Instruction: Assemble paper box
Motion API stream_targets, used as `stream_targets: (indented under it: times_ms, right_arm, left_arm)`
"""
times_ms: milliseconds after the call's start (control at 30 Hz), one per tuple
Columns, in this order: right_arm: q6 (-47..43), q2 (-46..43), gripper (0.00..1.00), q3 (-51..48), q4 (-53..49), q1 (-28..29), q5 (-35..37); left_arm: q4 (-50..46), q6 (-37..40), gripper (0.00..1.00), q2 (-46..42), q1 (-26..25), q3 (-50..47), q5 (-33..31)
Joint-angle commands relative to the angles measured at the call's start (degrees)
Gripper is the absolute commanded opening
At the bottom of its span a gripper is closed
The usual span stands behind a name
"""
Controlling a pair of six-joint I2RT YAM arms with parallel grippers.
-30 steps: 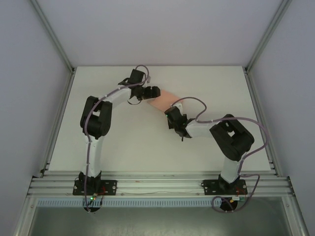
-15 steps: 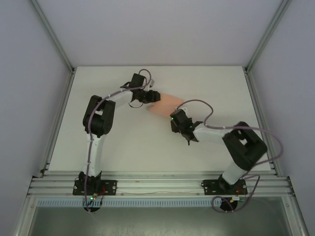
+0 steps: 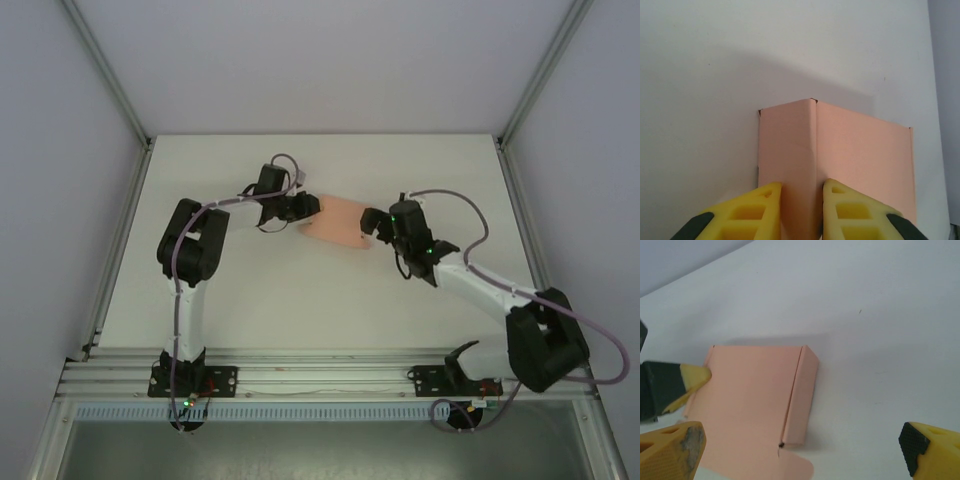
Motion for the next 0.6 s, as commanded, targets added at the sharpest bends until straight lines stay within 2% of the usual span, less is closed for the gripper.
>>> stream_targets:
  times_ms: [0,100,267,567]
  right_arm:
    - [5.40,5.68,1.00,5.47,-2.48,-3.68,-11.32]
    - [6.88,11.11,1.00,9.08,-1.63,-6.78,-20.00]
    - [8.39,17.07,1.00,12.12,-0.88,-9.57,-25.42]
    - [6.89,25.37,0.97,16.51,2.34,-9.85,-36.39]
  left_arm:
    - [-3.33,-3.31,0.19,2.07,0.64,-3.55,1.05]
    - [-0.26,-5.93,0.17,2.79,1.71,-5.04,2.77]
    - [4.41,-8.73,0.15,3.96,3.26,-6.80,5.82]
    - [2.46,-5.86,0.15,3.28,3.44,-6.35,5.35]
